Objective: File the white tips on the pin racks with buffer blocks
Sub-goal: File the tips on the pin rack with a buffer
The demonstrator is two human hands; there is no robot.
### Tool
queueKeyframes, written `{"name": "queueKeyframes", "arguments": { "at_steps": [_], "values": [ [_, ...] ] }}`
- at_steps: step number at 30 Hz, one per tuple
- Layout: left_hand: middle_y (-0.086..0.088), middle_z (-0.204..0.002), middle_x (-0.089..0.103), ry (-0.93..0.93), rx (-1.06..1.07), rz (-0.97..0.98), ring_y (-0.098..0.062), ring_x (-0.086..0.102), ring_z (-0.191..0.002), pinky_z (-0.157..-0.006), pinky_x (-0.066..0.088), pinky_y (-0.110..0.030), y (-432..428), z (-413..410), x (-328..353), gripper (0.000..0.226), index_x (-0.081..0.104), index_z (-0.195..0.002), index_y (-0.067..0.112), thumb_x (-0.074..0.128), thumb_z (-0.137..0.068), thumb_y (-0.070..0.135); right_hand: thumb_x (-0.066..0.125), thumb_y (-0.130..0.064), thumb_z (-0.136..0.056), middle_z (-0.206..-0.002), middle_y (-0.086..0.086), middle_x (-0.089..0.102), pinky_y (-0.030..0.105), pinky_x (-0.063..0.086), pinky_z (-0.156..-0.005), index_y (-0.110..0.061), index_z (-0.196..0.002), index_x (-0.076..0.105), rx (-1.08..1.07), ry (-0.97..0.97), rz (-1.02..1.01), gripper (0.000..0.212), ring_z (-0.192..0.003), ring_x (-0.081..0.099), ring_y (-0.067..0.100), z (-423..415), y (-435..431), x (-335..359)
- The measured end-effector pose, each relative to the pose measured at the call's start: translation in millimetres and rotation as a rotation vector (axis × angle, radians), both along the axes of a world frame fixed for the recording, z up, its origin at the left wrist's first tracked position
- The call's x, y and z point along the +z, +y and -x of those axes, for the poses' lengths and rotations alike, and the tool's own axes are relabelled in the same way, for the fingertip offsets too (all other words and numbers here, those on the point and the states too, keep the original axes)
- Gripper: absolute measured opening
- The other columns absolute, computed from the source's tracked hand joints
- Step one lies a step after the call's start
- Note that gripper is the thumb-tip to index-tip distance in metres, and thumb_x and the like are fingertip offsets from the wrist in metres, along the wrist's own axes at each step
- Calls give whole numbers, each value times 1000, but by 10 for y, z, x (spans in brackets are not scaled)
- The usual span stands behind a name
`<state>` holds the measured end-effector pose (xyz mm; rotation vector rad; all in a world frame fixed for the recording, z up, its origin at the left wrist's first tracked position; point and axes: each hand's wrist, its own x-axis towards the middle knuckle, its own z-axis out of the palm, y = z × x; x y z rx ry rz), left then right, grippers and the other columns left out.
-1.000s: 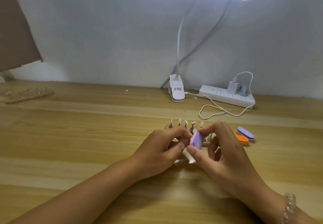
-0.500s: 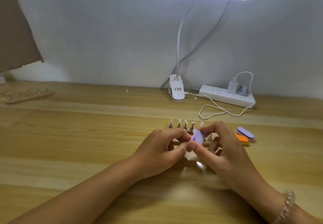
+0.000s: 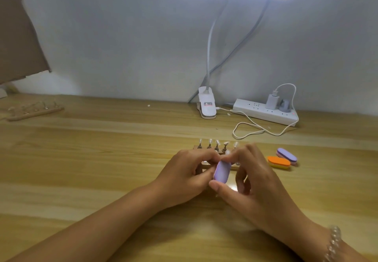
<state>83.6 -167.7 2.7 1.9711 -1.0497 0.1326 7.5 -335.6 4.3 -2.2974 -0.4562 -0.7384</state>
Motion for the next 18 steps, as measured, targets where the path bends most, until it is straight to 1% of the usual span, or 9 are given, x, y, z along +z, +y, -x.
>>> {"name": "queueKeyframes", "arguments": {
  "at_steps": [2, 5, 7, 9, 11, 12, 15, 16, 18],
  "values": [
    [19, -74, 59, 22, -8, 31, -2, 42, -48, -52, 29, -14, -9, -3, -7, 10, 70, -94, 16, 62, -92, 11, 71, -53, -80, -100, -11, 53, 19, 42, -48, -26, -101, 56, -24, 15, -139, 37, -54, 53, 17, -24, -52, 29],
    [15, -80, 66, 71, -5, 73, -2, 41, -45, -50, 31, -13, -10, -7, -5, 11, 71, -93, 16, 65, -93, 7, 68, -50, -74, -104, -6, 59, 15, 41, -54, -30, -102, 55, -147, 54, -347, 37, -60, 56, 16, -63, -146, 57],
    [16, -78, 65, 68, -8, 74, -3, 40, -44, -50, 30, -12, -8, -8, 0, 11, 70, -93, 15, 64, -93, 7, 68, -52, -74, -103, -7, 57, 14, 41, -52, -28, -103, 54, -152, 35, -293, 39, -59, 55, 17, -51, -127, 51],
    [19, -75, 60, 45, -13, 49, -3, 43, -46, -51, 30, -14, -3, 0, 2, 10, 69, -93, 18, 62, -92, 11, 71, -54, -79, -101, -12, 53, 17, 41, -48, -26, -103, 53, -83, 3, -112, 40, -56, 54, 17, -7, -38, 20],
    [21, -70, 58, 30, -15, 18, -4, 46, -48, -51, 33, -20, -3, 11, 5, 15, 68, -94, 18, 55, -89, 15, 70, -50, -79, -102, -14, 50, 22, 42, -44, -26, -105, 53, -17, -3, 30, 39, -54, 53, 14, 21, 5, -5],
    [23, -68, 57, 29, -14, 14, -5, 45, -49, -52, 32, -21, -4, 13, 4, 16, 68, -94, 19, 54, -88, 16, 73, -46, -79, -102, -13, 50, 23, 42, -44, -25, -104, 54, -8, 5, 26, 38, -54, 53, 15, 16, -5, 3],
    [25, -68, 55, 8, -1, 13, -2, 42, -49, -53, 28, -14, -12, 11, 0, 12, 68, -91, 21, 58, -90, 14, 79, -32, -76, -97, -11, 54, 19, 41, -48, -23, -97, 56, -71, 38, -168, 33, -53, 52, 19, -28, -72, 39],
    [24, -69, 55, 6, 2, 10, -2, 43, -49, -53, 27, -13, -12, 11, -3, 12, 69, -92, 20, 59, -91, 14, 79, -30, -76, -96, -12, 54, 18, 40, -49, -23, -96, 55, -94, 30, -173, 32, -52, 52, 20, -30, -77, 43],
    [23, -70, 55, 10, -3, 10, -1, 44, -50, -54, 28, -12, -7, 7, -7, 14, 68, -92, 22, 57, -90, 14, 79, -36, -76, -96, -15, 52, 21, 42, -48, -23, -97, 54, -77, -1, -76, 35, -51, 51, 18, -6, -30, 33]
  ]
}}
